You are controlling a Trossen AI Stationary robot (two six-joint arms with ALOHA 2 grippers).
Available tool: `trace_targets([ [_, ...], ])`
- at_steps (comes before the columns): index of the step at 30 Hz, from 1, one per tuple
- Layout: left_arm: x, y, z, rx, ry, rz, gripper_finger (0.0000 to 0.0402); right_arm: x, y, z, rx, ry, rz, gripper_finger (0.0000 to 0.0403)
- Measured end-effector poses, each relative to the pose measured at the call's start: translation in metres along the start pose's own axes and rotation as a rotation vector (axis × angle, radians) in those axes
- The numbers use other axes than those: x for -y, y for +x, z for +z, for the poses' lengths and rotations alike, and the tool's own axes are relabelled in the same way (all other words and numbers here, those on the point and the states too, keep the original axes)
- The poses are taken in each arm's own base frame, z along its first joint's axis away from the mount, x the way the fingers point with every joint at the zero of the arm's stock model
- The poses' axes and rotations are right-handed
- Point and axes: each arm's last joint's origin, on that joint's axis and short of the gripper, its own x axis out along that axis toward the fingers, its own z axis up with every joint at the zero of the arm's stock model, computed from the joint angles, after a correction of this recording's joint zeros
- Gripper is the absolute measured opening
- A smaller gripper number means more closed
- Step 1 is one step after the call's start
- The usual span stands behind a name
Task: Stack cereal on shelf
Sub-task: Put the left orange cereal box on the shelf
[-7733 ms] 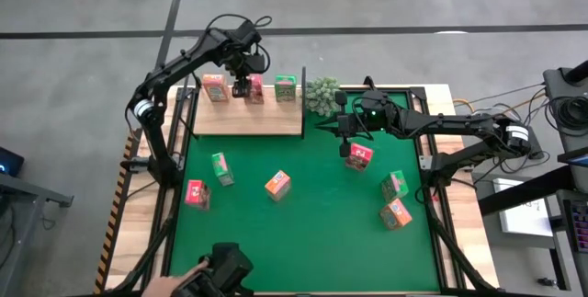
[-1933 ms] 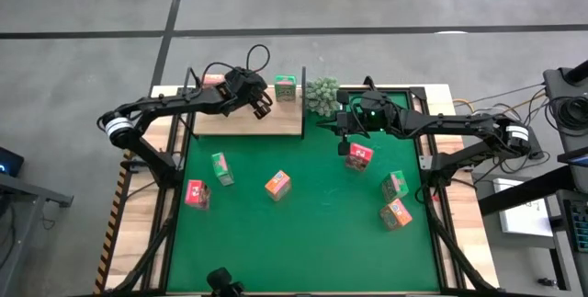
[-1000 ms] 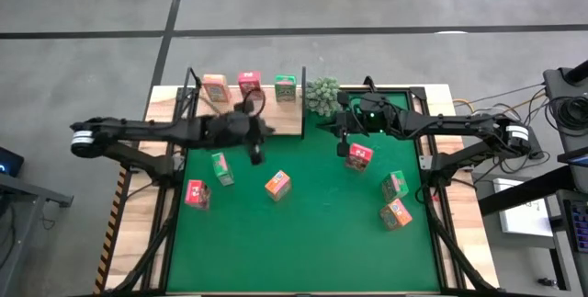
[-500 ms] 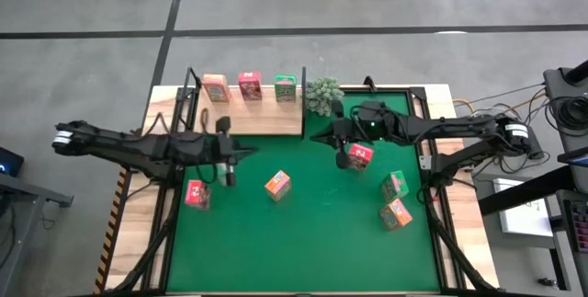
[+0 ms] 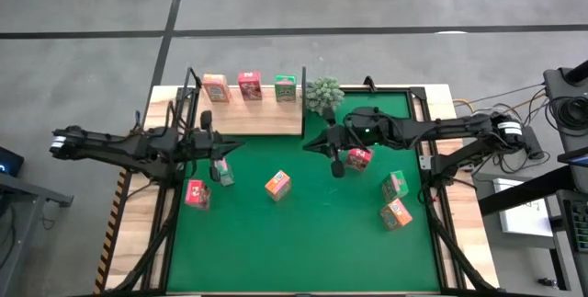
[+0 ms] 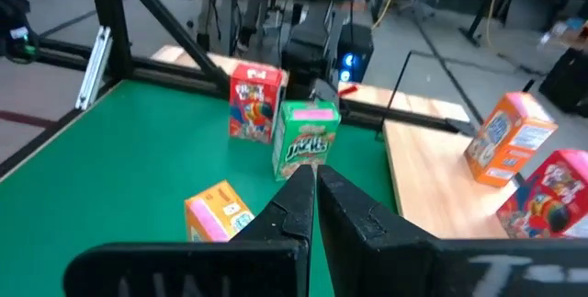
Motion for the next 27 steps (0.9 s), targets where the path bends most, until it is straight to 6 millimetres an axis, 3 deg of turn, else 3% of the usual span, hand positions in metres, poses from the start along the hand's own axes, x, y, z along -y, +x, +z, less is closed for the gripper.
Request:
trace_targets([
  [10,-0.005,-0.011,0.009,0.079,0.014,0.017,0.0001,0.009,0.037,0.005,-0.157,0.009,0.049,0.0009],
  [20,-0.006,-0.014,0.010,0.090,0.010,0.019,0.0001,0.010,0.074,0.010,-0.274,-0.017,0.204,0.0010],
  [27,-0.006,-0.014,0.010,0.087,0.011,0.019,0.0001,0.000,0.099,0.007,-0.337,-0.034,0.257,0.0053],
])
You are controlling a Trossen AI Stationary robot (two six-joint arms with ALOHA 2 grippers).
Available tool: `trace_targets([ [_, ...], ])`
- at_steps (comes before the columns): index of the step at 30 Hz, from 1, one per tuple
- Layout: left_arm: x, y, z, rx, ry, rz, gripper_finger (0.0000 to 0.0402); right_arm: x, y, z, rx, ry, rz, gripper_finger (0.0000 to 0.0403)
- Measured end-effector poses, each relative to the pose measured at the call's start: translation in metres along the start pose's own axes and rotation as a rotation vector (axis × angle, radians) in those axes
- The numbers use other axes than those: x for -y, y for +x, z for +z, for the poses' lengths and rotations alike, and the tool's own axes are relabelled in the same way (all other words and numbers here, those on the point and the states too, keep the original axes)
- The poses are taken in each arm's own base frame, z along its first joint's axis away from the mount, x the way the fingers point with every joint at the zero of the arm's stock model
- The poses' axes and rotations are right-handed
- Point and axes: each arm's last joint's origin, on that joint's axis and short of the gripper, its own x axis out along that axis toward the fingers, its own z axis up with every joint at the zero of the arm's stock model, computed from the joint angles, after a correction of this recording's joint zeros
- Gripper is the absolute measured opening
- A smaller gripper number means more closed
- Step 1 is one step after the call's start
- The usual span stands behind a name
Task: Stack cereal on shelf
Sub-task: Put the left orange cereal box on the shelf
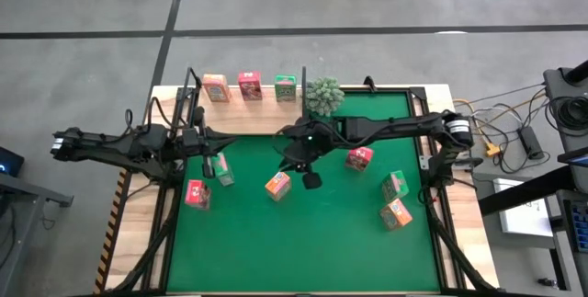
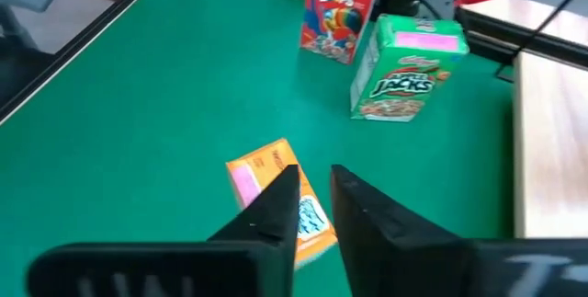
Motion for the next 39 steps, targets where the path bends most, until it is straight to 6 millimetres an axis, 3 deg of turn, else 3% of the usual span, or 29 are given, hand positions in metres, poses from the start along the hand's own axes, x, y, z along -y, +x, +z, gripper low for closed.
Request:
trace_targets([
  [13,0.000,0.000,-0.001,-0.005,0.006,-0.001,0.0001,-0.003,0.009,-0.002,-0.018,0.027,0.008,0.0244],
  [19,0.000,0.000,0.000,-0.003,0.016,-0.001,0.0001,0.000,0.032,-0.018,-0.073,0.027,0.027,0.0296],
  [27,0.000,0.000,0.000,-0.002,0.020,-0.001,0.0001,0.002,0.061,-0.040,-0.146,0.039,0.053,0.0302],
  [39,0.000,0.000,-0.001,-0.006,0.021,-0.002,0.0001,0.002,0.064,-0.043,-0.150,0.028,0.060,0.0264],
])
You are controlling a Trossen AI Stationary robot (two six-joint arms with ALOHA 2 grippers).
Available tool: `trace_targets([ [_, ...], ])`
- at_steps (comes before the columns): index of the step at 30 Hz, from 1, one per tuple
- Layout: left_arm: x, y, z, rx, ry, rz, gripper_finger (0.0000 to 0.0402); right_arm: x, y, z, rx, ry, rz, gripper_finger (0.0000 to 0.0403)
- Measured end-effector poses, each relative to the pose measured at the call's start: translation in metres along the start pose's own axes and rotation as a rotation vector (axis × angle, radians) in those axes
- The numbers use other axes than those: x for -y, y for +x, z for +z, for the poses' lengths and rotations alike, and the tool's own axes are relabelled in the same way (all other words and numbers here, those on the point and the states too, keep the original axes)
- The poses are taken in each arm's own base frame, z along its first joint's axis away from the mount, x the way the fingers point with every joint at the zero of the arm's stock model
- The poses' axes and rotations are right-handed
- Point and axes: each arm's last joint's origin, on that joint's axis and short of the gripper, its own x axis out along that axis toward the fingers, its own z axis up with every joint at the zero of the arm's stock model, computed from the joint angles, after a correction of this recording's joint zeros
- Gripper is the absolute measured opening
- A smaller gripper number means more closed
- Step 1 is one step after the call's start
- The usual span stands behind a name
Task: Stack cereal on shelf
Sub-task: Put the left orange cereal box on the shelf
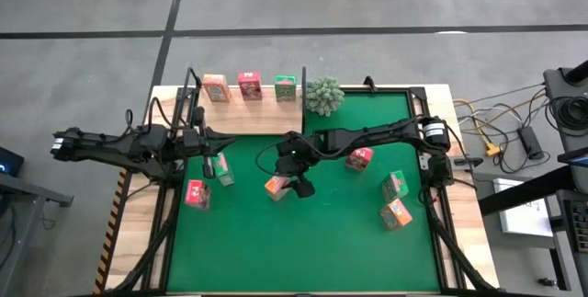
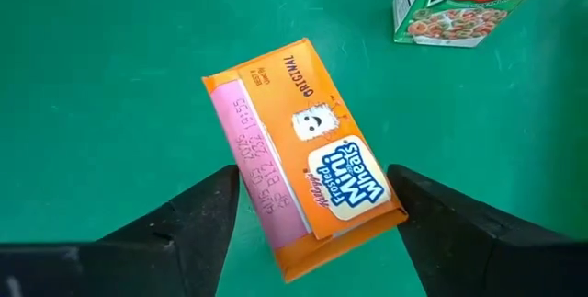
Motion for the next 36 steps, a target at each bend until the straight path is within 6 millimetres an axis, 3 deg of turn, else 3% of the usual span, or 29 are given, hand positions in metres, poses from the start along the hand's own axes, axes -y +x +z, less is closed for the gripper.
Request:
trace_targets([
  [8,0.000,0.000,0.000,0.001,0.000,0.000,0.0001,0.000,0.000,0.000,0.002,0.009,0.004,0.0229],
  [19,0.000,0.000,0.000,0.002,-0.001,0.001,0.0001,0.001,-0.001,0.004,0.029,0.054,-0.006,0.0226],
  [31,-0.007,-0.015,0.010,0.091,0.025,0.023,0.0001,0.029,-0.045,0.061,0.169,0.131,-0.189,0.0226],
  [36,-0.011,-0.024,0.013,0.121,0.013,0.031,0.0001,0.042,-0.055,0.067,0.149,0.124,-0.207,0.0226],
])
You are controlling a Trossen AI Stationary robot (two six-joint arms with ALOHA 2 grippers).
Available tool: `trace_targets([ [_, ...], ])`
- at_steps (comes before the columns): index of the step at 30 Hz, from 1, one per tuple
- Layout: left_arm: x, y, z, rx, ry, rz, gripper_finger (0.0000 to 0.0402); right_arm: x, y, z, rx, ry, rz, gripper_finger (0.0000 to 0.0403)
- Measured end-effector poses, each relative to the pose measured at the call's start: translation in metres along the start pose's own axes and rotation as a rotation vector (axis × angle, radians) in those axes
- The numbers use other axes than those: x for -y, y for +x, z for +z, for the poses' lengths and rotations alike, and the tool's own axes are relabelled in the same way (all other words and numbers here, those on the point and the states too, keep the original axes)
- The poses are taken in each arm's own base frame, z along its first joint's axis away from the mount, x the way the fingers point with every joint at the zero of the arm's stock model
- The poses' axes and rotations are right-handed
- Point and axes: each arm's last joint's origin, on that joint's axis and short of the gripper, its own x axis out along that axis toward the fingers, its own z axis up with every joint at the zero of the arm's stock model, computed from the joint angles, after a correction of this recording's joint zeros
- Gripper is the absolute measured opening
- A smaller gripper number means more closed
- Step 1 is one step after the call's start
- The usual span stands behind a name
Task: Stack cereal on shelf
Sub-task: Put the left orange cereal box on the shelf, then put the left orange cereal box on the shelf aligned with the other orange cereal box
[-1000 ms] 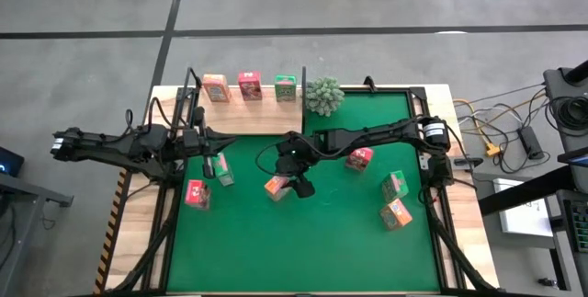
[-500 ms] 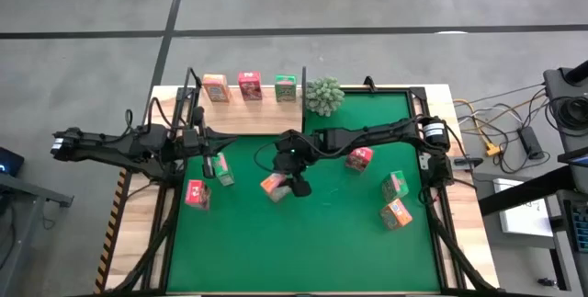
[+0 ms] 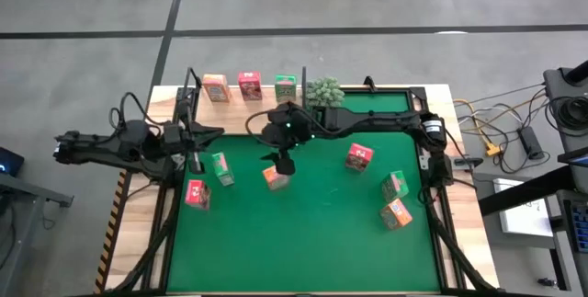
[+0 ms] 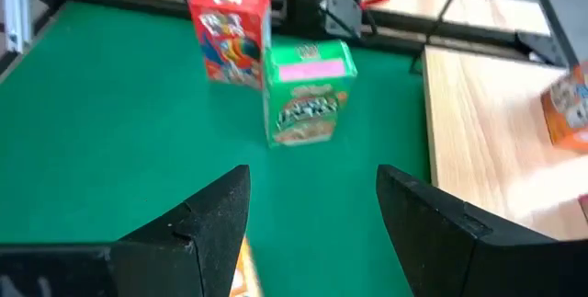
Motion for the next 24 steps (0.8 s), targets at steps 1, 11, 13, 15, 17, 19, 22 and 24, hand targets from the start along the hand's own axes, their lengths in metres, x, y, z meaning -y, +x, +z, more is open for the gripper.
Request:
trace_targets([
  [1,0.000,-0.001,-0.001,-0.008,-0.001,-0.003,0.0001,0.002,-0.001,0.000,-0.015,0.004,0.002,0.0226],
  [11,0.000,-0.004,-0.004,-0.028,-0.003,-0.008,0.0001,-0.010,0.007,-0.012,-0.117,0.017,0.049,0.0265],
  [13,0.000,-0.003,-0.004,-0.029,-0.004,-0.009,0.0001,-0.012,0.009,-0.014,-0.124,0.018,0.054,0.0286],
  [15,0.000,-0.003,-0.004,-0.029,-0.005,-0.009,0.0001,-0.012,0.009,-0.015,-0.136,0.013,0.057,0.0309],
  [17,0.000,-0.003,-0.005,-0.030,-0.005,-0.009,0.0001,-0.013,0.010,-0.019,-0.163,-0.003,0.064,0.0329],
  [19,0.000,-0.003,-0.005,-0.031,-0.005,-0.010,0.0001,-0.013,0.011,-0.024,-0.191,-0.016,0.072,0.0344],
  [22,0.000,-0.003,-0.005,-0.031,-0.005,-0.010,0.0001,-0.015,0.015,-0.034,-0.226,-0.026,0.085,0.0355],
  [24,0.000,-0.003,-0.005,-0.031,-0.005,-0.010,0.0001,-0.016,0.019,-0.042,-0.242,-0.032,0.106,0.0356],
])
